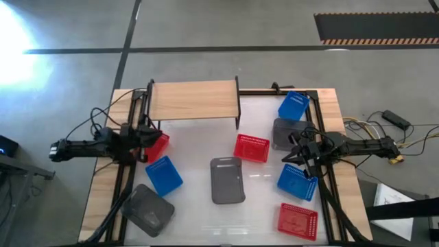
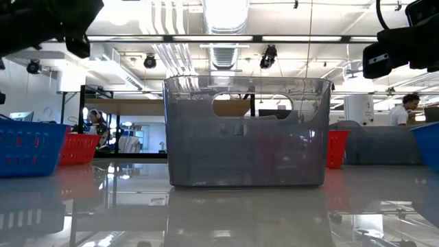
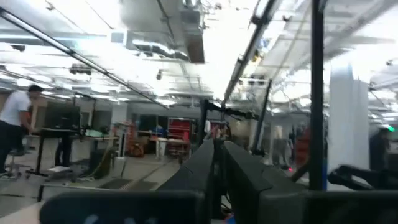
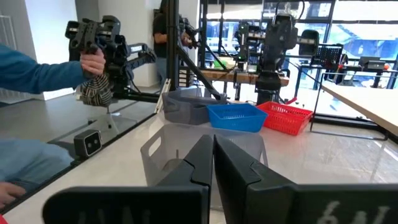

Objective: Stack baskets on shelf by color
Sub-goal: Put the bottom left blue bin on the shelf

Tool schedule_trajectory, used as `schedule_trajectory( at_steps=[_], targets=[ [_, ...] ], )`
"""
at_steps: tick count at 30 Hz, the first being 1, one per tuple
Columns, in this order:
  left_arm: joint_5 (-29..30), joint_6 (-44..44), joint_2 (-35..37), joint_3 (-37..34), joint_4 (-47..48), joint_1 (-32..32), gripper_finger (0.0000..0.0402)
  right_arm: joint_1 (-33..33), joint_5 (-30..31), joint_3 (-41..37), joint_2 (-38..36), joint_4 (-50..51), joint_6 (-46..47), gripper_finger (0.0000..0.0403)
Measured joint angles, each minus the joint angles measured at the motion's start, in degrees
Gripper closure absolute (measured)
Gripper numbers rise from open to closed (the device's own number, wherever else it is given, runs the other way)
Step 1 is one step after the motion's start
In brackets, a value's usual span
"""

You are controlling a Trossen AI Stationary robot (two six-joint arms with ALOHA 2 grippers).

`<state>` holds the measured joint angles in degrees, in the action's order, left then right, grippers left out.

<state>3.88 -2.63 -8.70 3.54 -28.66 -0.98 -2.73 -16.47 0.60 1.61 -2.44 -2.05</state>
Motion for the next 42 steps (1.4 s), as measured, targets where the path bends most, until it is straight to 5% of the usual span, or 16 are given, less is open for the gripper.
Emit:
schedule_trajectory(
  at_steps=[4,14,27,35,42],
  targets=[
    [0.3,0.3,-10.9,6.0,6.2,0.1,0.0382,0.0,0.0,0.0,0.0,0.0,0.0,0.0394],
    [8.8,0.7,-43.3,37.7,48.4,3.8,0.0382,0.0,0.0,0.0,0.0,0.0,0.0,0.0394],
    [8.1,-34.9,-73.4,70.9,98.5,12.8,0.0382,0.0,0.0,0.0,0.0,-0.5,0.0,0.0394],
    [6.2,-59.2,-80.1,73.8,98.5,24.8,0.0368,0.0,0.0,0.0,0.0,-0.6,0.0,0.0394],
    [6.0,-74.6,-83.7,70.7,95.6,34.0,0.0276,0.0,0.0,0.0,0.0,-0.8,0.0,0.0394]
  ],
)
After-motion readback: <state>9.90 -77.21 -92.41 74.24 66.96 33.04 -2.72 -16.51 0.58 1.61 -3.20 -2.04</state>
